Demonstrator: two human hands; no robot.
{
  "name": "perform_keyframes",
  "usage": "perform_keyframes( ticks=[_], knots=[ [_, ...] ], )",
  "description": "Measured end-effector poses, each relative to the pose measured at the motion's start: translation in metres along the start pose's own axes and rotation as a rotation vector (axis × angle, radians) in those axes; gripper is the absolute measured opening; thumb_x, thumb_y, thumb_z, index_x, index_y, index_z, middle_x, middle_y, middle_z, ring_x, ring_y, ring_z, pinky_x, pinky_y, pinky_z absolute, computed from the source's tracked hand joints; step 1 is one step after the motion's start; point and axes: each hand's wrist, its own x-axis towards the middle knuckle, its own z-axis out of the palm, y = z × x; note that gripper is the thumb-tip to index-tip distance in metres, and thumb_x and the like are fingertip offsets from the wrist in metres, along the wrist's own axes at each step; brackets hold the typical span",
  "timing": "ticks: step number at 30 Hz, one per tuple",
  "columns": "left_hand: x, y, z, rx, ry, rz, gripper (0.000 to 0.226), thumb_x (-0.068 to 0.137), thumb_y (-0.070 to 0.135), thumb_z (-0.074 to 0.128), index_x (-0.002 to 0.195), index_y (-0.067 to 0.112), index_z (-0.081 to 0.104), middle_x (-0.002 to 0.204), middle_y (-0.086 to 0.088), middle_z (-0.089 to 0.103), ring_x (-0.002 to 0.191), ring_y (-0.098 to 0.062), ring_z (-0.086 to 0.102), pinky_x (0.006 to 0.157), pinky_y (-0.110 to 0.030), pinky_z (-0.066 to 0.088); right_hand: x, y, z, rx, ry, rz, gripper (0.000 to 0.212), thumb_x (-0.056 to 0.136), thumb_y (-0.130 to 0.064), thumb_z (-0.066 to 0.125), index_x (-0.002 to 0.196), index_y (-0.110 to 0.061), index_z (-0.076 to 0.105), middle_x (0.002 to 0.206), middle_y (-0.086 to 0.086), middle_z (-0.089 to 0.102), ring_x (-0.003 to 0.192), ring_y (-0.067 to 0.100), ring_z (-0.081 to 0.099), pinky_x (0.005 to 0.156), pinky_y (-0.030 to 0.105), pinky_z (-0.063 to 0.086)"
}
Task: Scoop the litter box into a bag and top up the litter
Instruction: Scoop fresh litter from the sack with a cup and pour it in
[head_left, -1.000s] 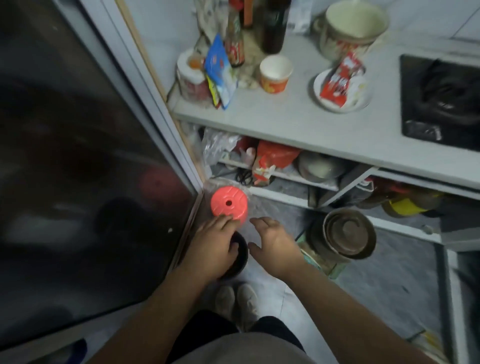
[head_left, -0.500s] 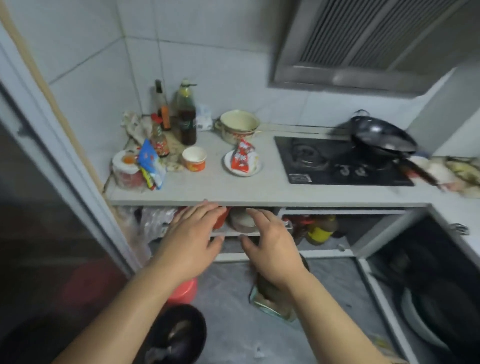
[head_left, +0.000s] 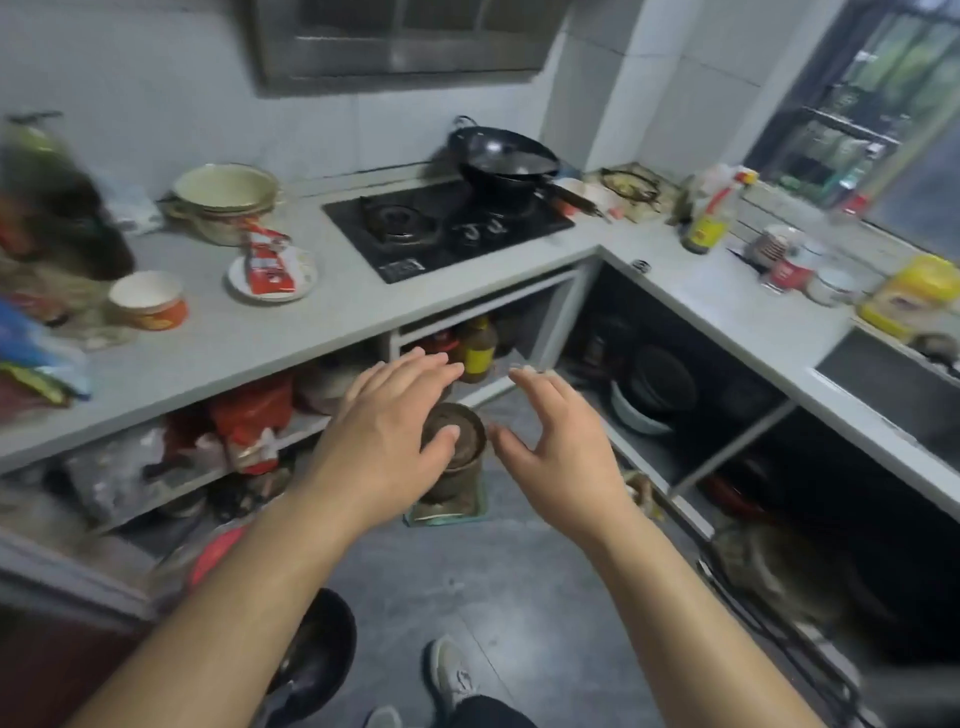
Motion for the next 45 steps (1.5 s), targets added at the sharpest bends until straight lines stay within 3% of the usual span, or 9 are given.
perform_keyframes(
  ticks=[10,15,19,28,31,37,45],
  knots=[
    [0.005,0.096,0.082,-0.058,-0.194,0.297,0.061,0.092,0.036,0.068,0.149,0.026,0.05,0.156,0.005,0.049,0.15,-0.014,0.035,0.124,-0.035,0.021,-0.103,0.082,-0.065,0.009,0.194,0.31,0.055,0.091,-0.035,0.068,0.142,-0.021,0.052,0.137,-0.008,0.056,0.128,0.01,0.05,0.108,0.036,0.042],
    [-0.001,0.155,0.126,-0.092,-0.276,0.363,0.061,0.09,0.032,0.071,0.147,0.022,0.052,0.154,0.001,0.051,0.149,-0.018,0.038,0.121,-0.049,0.033,-0.159,0.131,-0.098,0.046,0.254,0.452,0.054,0.091,-0.03,0.07,0.141,-0.02,0.054,0.134,-0.011,0.058,0.123,0.002,0.051,0.102,0.007,0.033],
    [-0.011,0.209,0.161,-0.119,-0.359,0.411,0.061,0.092,0.033,0.071,0.148,0.023,0.051,0.156,0.003,0.049,0.151,-0.016,0.035,0.123,-0.047,0.029,-0.209,0.164,-0.127,0.049,0.315,0.536,0.054,0.09,-0.027,0.072,0.141,-0.021,0.055,0.136,-0.01,0.058,0.128,0.006,0.05,0.11,0.026,0.039],
    [-0.028,0.287,0.217,-0.12,-0.471,0.523,0.06,0.094,0.042,0.06,0.15,0.027,0.048,0.159,0.008,0.043,0.152,-0.011,0.029,0.123,-0.031,0.017,-0.291,0.215,-0.162,0.033,0.409,0.751,0.053,0.091,-0.033,0.069,0.141,-0.024,0.054,0.138,-0.013,0.055,0.131,0.004,0.047,0.112,0.026,0.036],
    [-0.025,0.293,0.228,-0.112,-0.499,0.532,0.062,0.096,0.041,0.062,0.154,0.03,0.043,0.162,0.012,0.037,0.153,-0.006,0.023,0.121,-0.024,0.007,-0.295,0.224,-0.164,0.048,0.418,0.792,0.053,0.091,-0.033,0.069,0.141,-0.023,0.054,0.137,-0.013,0.055,0.129,0.004,0.047,0.111,0.024,0.036],
    [0.004,0.271,0.253,-0.117,-0.574,0.503,0.061,0.097,0.04,0.063,0.154,0.03,0.043,0.162,0.012,0.037,0.153,-0.006,0.023,0.121,-0.026,0.011,-0.267,0.247,-0.149,0.042,0.36,0.837,0.052,0.092,-0.034,0.067,0.141,-0.026,0.053,0.137,-0.013,0.054,0.129,0.006,0.047,0.11,0.024,0.036],
    [0.094,0.218,0.277,-0.165,-0.618,0.457,0.061,0.095,0.036,0.066,0.152,0.027,0.046,0.159,0.01,0.041,0.152,-0.009,0.027,0.121,-0.027,0.014,-0.155,0.274,-0.139,-0.051,0.31,0.813,0.05,0.094,-0.033,0.065,0.141,-0.024,0.053,0.137,-0.012,0.054,0.131,0.006,0.045,0.109,0.021,0.034]
  ],
)
